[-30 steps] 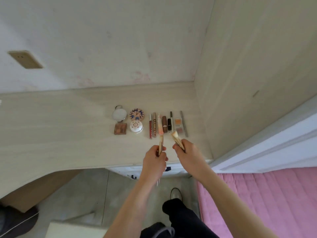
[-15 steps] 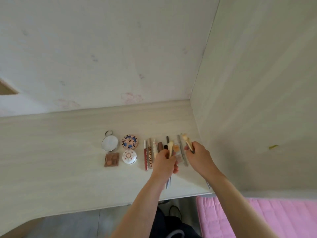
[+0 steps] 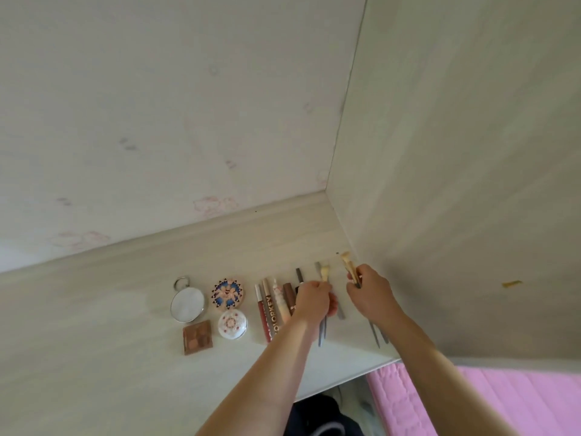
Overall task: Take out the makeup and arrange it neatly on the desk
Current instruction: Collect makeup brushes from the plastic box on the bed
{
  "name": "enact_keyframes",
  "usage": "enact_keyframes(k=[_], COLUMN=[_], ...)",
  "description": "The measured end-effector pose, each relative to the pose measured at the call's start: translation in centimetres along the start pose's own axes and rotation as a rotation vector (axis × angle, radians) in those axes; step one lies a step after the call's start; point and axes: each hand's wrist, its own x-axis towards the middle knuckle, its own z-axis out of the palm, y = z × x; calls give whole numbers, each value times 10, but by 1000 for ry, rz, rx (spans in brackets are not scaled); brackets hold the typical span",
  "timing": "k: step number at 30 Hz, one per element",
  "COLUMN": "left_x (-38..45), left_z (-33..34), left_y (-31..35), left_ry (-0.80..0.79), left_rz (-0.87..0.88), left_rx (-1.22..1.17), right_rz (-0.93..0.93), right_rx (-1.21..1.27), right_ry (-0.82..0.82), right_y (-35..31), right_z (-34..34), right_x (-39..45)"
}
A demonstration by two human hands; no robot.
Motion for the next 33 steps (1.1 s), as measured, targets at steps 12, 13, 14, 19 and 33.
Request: enact_keyframes(k=[12,13,14,19,33], left_x=[37,40,43,45,65], left_z=[34,36,37,43,52], left_y=[-8,-9,-10,-6,-18], left_ry=[119,151,177,223,281], left_rz=[-78,-59,-43,-63,36], left_rx=[132,195,250,336,542], right_rz=[48,56,62,79,195], right_rx=[-124,-132,-137,-156,82], right_ry=[-26,-27,-24,-35,-4], right_y=[16,16,17,21,37], right_z=[6,7,8,14,34], right_x=[31,34,37,48,71])
